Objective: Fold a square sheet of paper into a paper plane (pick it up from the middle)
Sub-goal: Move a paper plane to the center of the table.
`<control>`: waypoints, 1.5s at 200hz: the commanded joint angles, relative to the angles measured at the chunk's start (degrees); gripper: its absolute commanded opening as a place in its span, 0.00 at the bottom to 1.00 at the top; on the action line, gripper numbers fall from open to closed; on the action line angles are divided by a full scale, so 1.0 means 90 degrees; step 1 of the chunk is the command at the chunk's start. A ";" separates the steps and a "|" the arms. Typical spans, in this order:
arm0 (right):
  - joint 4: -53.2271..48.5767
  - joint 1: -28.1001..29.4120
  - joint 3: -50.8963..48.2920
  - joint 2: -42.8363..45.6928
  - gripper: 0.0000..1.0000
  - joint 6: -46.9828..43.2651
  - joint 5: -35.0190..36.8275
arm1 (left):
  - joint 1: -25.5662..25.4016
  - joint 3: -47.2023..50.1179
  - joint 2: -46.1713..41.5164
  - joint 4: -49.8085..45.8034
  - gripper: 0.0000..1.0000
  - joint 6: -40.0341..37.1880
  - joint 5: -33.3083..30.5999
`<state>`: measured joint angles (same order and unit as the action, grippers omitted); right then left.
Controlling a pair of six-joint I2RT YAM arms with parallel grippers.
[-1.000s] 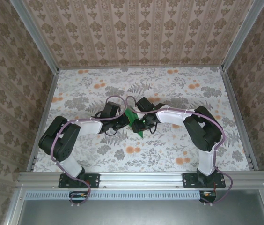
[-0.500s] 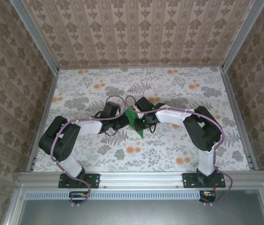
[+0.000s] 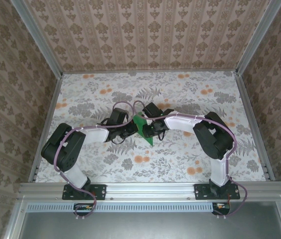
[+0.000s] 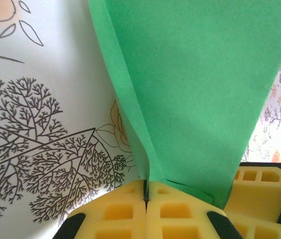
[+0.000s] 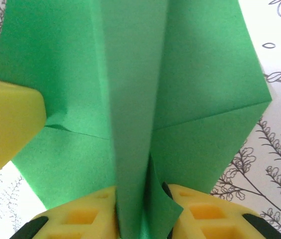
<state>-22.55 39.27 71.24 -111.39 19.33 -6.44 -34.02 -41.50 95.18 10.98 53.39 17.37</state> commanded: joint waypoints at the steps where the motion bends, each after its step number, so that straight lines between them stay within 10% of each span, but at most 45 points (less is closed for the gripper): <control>1: -0.0166 0.0023 0.0167 -0.0101 0.30 0.0184 0.0319 | 0.0050 -0.0037 0.0021 0.0046 0.00 0.0074 0.0082; 52: -0.0256 0.0027 0.0229 -0.0140 0.16 0.0123 0.0095 | 0.0078 -0.0061 -0.0070 -0.0112 0.09 0.0074 0.0053; 140: -0.0552 -0.0834 0.0694 -0.0156 0.08 0.0652 0.1276 | 0.0477 -0.0132 -0.1583 -0.1902 0.68 -0.0276 -0.1075; 300: -0.0708 -0.1238 0.1163 -0.1073 0.19 0.1111 0.1624 | 0.0616 0.0067 -0.2047 -0.2560 1.00 -0.0385 -0.1690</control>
<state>-28.88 28.05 83.99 -119.74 27.11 7.20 -29.15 -41.58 78.50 -10.52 50.70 3.31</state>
